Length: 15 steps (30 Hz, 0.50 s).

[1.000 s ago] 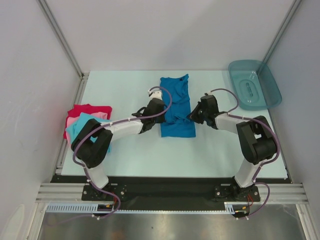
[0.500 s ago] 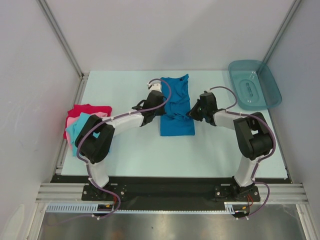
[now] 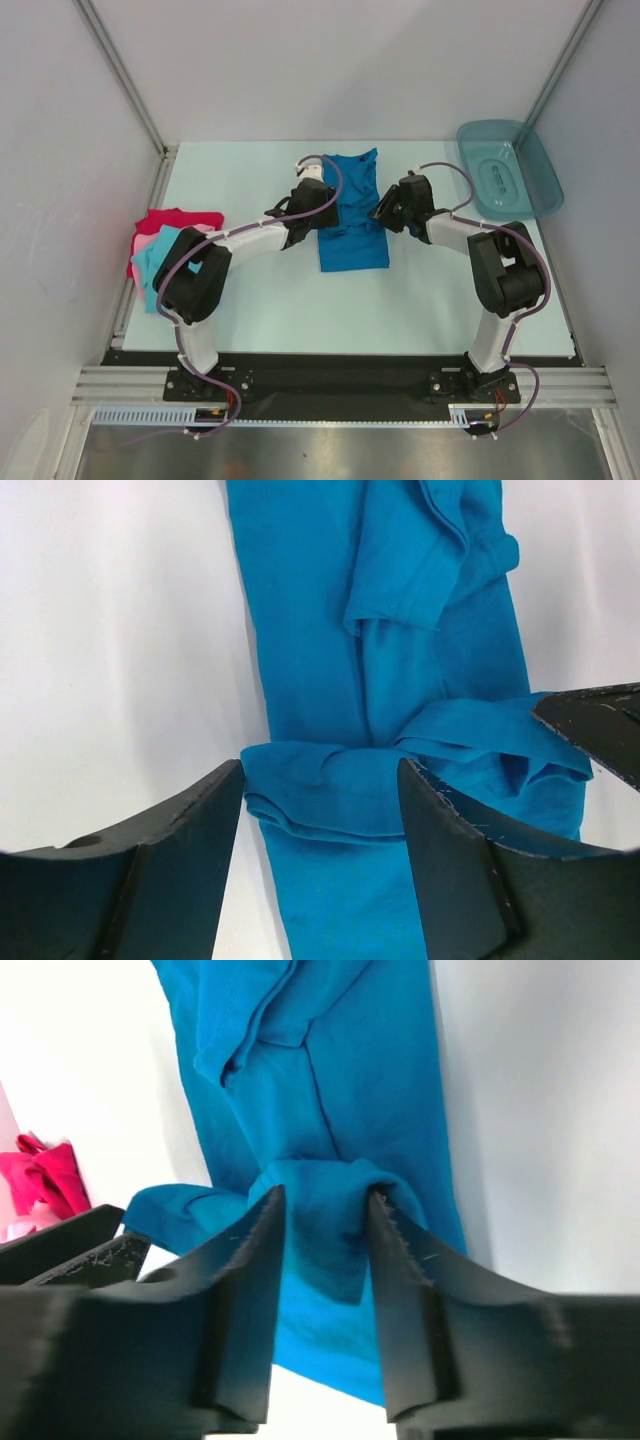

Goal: Fold and stack the t-shirts
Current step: Fold the tshirt

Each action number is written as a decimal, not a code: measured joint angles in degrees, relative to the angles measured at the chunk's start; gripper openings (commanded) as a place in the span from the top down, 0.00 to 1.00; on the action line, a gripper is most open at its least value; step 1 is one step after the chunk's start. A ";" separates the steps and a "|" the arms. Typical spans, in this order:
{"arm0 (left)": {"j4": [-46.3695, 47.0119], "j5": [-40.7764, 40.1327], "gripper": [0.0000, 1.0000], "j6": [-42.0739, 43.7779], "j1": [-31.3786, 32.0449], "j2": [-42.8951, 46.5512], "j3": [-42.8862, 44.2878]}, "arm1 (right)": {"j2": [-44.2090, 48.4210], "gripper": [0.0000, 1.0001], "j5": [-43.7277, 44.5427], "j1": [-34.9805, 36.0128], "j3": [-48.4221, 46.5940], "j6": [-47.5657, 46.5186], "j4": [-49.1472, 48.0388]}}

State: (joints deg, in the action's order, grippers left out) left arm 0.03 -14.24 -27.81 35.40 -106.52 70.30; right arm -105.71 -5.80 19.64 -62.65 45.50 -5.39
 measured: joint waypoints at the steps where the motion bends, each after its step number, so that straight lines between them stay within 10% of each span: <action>1: -0.22 0.00 0.31 0.00 -0.02 -0.02 0.00 | 0.00 0.51 0.17 0.00 0.00 -0.02 0.04; 15: -0.52 0.09 0.33 -0.15 -0.02 4.35 -4.70 | 2.10 0.48 1.51 -0.46 -0.11 -0.09 3.87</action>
State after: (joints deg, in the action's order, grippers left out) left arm -0.49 -14.15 -27.97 35.38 -102.17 65.60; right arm -103.61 -4.29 19.18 -62.76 45.41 -1.52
